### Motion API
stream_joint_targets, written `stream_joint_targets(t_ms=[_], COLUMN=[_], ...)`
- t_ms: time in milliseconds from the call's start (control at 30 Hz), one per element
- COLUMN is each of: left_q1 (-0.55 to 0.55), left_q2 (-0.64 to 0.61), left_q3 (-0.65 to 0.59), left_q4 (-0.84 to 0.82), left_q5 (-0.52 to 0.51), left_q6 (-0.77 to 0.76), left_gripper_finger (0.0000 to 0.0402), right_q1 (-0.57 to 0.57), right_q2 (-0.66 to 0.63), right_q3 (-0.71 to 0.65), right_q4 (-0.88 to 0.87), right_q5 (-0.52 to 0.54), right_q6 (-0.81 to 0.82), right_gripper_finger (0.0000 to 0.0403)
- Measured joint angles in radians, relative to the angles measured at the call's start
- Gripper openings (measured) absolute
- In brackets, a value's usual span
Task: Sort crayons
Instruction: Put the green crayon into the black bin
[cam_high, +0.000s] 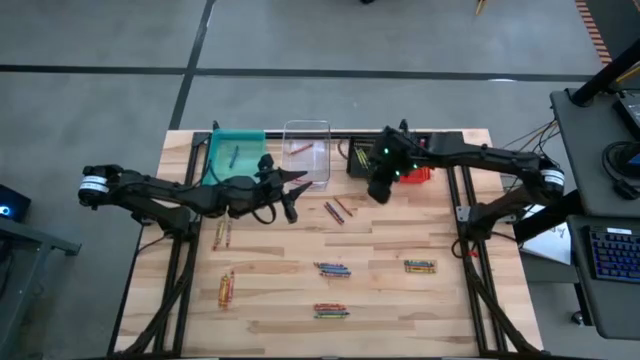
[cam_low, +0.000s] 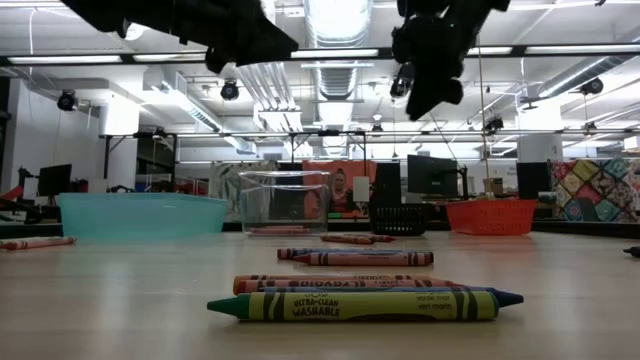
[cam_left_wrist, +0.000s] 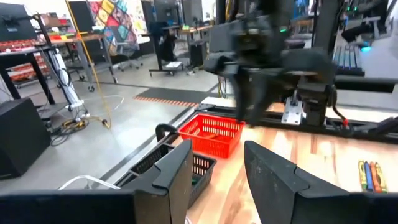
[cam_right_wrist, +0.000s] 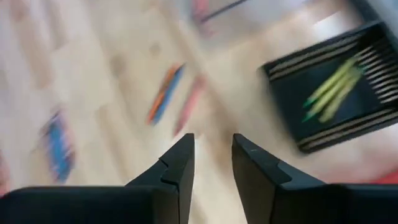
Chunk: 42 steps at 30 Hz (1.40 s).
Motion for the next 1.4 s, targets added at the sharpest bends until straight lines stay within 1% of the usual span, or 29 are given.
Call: stream_joint_targets(t_ms=[100,267,433,633,800,900,1067,1267,1400], left_q1=[0.000,0.000,0.000,0.000,0.000,0.000,0.000,0.000,0.000], left_q2=[0.000,0.000,0.000,0.000,0.000,0.000,0.000,0.000,0.000], left_q3=[0.021,0.029,0.029,0.028,0.028,0.028,0.029,0.044,0.044], left_q4=[-0.044,-0.051,-0.052,-0.052,-0.052,-0.052,-0.049,-0.047,-0.047], left_q5=[0.000,0.000,0.000,0.000,0.000,0.000,0.000,0.000,0.000], left_q6=[0.000,0.006,0.009,0.011,0.030,0.031,0.074,0.098,0.103], left_gripper_finger=[0.0128,0.0128,0.0128,0.0128,0.0128,0.0129,0.0129,0.0129,0.0129], right_q1=[0.058,0.154,0.254,0.352,0.458,0.525,0.625,0.728,0.783], right_q2=[-0.006,0.018,0.030,0.028,0.028,0.019,-0.024,-0.075,-0.076], right_q3=[-0.001,-0.004,-0.026,-0.090,-0.209,-0.294,-0.403,-0.481,-0.502], right_q4=[-0.084,-0.213,-0.293,-0.290,-0.275,-0.228,-0.163,-0.158,-0.135], right_q5=[-0.005,-0.004,-0.005,-0.002,0.008,0.039,0.051,0.055,0.090], right_q6=[0.026,0.093,0.053,0.052,0.086,0.134,0.248,0.364,0.417], right_gripper_finger=[0.0092,0.0087,0.0080,0.0078,0.0078,0.0072,0.0063,0.0063,0.0072])
